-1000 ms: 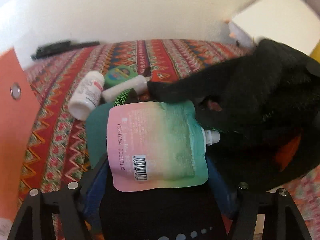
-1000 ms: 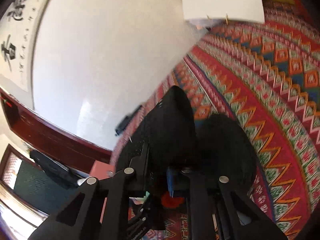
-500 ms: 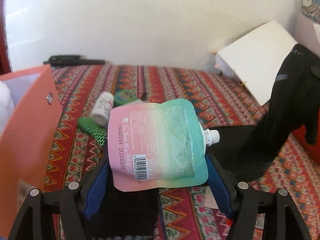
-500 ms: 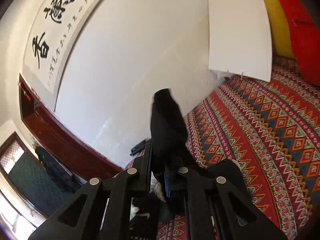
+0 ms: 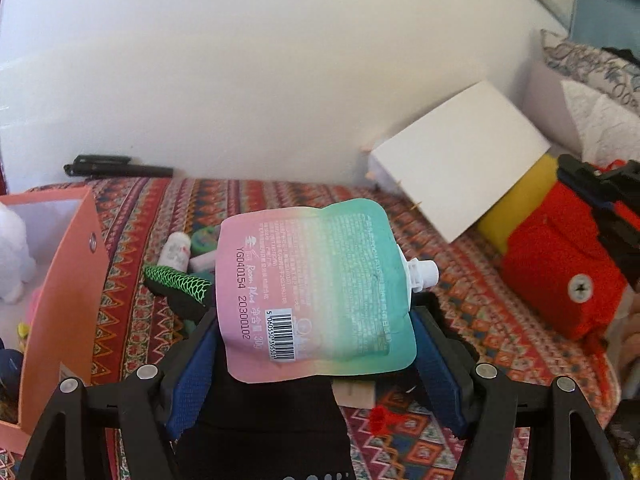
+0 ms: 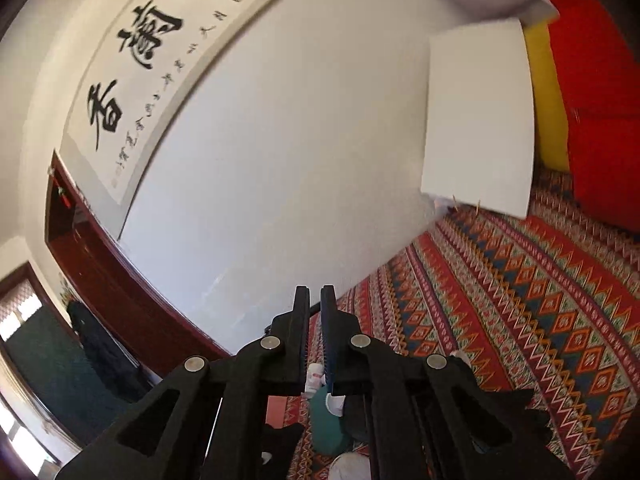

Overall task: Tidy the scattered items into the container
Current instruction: 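Lift the pouch and glove and carry them toward the pink box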

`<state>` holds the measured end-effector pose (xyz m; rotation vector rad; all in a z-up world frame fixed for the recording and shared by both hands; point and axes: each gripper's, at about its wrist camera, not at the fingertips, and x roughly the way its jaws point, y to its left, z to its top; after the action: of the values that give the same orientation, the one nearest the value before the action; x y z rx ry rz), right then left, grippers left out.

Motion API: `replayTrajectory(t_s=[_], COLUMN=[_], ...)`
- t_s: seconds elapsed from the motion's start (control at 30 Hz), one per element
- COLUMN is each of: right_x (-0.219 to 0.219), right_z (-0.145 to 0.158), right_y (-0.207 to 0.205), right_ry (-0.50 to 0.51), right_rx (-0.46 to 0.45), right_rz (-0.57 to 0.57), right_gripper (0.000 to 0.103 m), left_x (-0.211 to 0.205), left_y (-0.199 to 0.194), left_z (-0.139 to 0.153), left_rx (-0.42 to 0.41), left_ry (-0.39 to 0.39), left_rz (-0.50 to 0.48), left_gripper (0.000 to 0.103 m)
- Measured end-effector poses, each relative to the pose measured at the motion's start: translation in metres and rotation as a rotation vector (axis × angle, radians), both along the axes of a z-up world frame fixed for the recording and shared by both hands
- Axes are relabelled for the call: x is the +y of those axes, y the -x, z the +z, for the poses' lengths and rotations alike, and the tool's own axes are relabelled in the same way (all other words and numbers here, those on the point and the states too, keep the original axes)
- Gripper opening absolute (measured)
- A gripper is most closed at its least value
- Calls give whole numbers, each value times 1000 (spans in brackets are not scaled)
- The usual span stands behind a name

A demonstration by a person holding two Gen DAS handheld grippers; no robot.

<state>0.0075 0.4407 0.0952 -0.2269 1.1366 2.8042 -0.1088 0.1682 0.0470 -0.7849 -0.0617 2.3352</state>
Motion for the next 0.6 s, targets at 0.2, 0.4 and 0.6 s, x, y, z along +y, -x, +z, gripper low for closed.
replayTrajectory(t_s=[0.2,0.4,0.6], right_x=[-14,-47,-18], right_z=[-11,-85,-200], right_y=[10,55,86], right_ry=[50,-305,-337], right_rx=[-216,-749,-1098], right_rz=[-4,113,222], right_gripper=[95,99,27], left_x=[-14,-22,-25], left_y=[2,4,5], left_z=[-2,-2,-1], left_rx=[-57,-87,-125], left_ry=[-48,-90,-142], left_rz=[-9,-9,-33], left_gripper=[76,76,76])
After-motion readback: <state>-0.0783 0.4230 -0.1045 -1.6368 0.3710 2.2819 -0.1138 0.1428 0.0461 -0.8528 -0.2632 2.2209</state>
